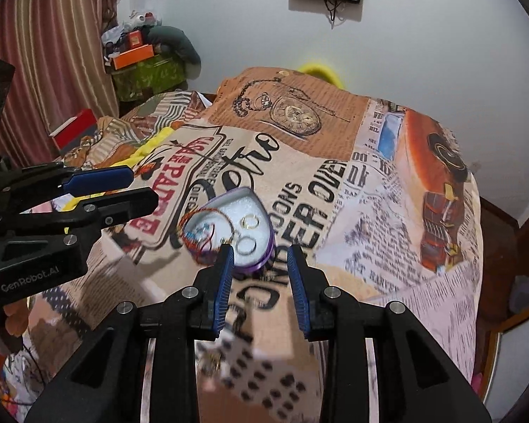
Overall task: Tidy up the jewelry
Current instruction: 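Move both open tools back to the gold rings on the bed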
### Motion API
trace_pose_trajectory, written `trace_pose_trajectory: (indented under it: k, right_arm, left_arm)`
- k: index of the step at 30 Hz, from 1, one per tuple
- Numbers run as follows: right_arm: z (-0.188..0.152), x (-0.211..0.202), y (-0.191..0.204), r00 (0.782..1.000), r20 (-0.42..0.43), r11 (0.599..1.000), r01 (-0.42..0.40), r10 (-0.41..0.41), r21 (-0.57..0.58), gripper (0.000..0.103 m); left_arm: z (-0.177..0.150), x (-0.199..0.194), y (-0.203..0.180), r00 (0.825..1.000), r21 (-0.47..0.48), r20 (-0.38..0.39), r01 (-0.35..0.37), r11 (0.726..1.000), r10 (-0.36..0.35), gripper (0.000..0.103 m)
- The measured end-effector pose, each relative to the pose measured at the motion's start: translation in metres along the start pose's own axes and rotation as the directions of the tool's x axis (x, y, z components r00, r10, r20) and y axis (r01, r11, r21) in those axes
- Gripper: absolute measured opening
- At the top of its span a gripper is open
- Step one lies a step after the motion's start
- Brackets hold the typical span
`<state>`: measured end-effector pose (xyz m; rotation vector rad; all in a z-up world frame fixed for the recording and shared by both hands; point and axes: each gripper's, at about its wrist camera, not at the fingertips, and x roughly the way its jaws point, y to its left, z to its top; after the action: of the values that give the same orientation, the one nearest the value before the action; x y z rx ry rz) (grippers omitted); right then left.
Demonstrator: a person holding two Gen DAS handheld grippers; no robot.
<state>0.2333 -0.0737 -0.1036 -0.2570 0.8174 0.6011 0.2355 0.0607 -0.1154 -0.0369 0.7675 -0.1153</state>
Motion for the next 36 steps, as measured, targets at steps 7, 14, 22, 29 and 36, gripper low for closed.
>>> trace_pose_trajectory:
  k: [7,14,22,29,36]
  right_arm:
    - [-0.025,-0.018,-0.002,1.000,-0.003,1.000,0.027,-0.027,0.016,0.028]
    - [-0.047,-0.027,-0.013,0.999,-0.022,0.998,0.032,-0.030,0.057,0.028]
    - [-0.067,-0.027,-0.031,0.998,-0.047,0.992,0.040,-0.035,0.119,0.029]
    - [-0.079,-0.023,-0.039,0.998,-0.062,0.989,0.037,-0.029,0.140,0.029]
    - [-0.084,-0.017,-0.046,0.998,-0.068,0.985,0.015,-0.003,0.172,0.029]
  left_arm:
    - [-0.025,-0.001,-0.024,0.998,0.049,-0.052,0.028,0.998,-0.026,0.046]
    - [-0.052,0.007,-0.041,0.990,0.040,-0.121,0.072,0.997,-0.067,0.046]
    - [-0.074,0.028,-0.068,0.973,0.051,-0.197,0.132,0.990,-0.119,0.046]
    - [-0.077,0.046,-0.082,0.971,0.059,-0.206,0.136,0.989,-0.121,0.041]
    - [-0.074,0.056,-0.082,0.970,0.049,-0.207,0.140,0.989,-0.127,0.013]
